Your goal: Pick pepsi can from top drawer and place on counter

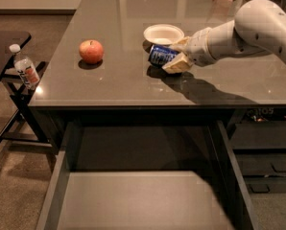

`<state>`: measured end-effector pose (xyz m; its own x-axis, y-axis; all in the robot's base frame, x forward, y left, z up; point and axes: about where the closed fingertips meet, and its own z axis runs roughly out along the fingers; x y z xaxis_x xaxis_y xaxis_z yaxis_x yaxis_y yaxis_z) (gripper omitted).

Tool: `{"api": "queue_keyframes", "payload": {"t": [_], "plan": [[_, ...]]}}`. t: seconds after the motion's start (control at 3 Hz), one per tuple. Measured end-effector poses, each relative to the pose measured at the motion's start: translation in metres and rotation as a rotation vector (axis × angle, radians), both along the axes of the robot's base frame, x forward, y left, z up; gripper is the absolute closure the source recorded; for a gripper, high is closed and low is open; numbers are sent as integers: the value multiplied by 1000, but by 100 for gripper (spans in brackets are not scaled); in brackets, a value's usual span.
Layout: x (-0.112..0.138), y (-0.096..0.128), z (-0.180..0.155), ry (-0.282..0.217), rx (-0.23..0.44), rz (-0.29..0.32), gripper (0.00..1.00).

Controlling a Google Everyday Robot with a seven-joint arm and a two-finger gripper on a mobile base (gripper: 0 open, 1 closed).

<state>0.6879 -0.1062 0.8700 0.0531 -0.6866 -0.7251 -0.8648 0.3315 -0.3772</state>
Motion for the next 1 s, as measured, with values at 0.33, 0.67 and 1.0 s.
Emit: {"api": "queue_keyframes", "payload": {"t": [0.33,0.67,1.0], "plan": [[0,0,0,0,0,0,12],[0,0,0,0,0,0,0],[0,0,0,0,0,0,0]]}}
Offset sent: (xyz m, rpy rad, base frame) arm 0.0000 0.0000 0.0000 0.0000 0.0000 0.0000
